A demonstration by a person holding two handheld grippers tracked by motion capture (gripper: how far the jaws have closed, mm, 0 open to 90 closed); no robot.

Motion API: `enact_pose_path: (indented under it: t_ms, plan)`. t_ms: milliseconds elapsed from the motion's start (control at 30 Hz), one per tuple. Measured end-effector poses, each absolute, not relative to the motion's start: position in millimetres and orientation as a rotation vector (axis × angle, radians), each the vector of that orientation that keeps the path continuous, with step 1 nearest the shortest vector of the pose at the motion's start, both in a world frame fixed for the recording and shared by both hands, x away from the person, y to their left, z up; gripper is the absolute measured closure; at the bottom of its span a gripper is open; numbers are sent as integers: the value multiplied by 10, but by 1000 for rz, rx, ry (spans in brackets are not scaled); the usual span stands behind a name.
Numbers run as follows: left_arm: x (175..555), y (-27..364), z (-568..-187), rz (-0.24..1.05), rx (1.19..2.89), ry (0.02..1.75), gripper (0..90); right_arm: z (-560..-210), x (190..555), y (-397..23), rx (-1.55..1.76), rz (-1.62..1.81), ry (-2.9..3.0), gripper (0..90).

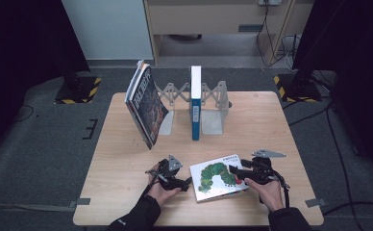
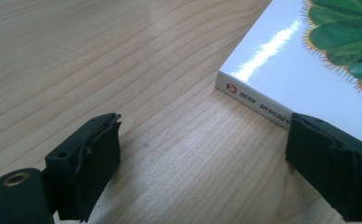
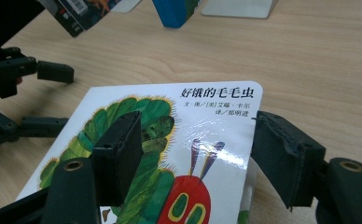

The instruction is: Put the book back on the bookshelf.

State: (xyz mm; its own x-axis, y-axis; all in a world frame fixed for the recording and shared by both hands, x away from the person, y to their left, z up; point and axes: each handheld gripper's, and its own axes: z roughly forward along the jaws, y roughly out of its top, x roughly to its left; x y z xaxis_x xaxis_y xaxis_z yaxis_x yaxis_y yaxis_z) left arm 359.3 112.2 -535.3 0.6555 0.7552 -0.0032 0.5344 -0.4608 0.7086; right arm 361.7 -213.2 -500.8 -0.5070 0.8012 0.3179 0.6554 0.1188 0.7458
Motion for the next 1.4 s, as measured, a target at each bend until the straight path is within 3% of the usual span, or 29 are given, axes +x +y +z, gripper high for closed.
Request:
enact_pose_path:
  t_ms: [1000,1133,1200,1400]
  plan:
    - [3665,1069,-5370,421,2166,1019,43,-4911,3571,-2208,1481,1453,2165,332]
    - [3667,1069,-5370,421,2167,1024,33,-4895,3556,-2218,1493,1458,2177,358]
    - [3671,1072,-5371,416,2168,1027,27,-4894,3554,-2223,1499,1484,2207,413]
    - [3676,1073,-5372,414,2170,1034,8,-4915,3576,-2173,1484,1456,2263,438]
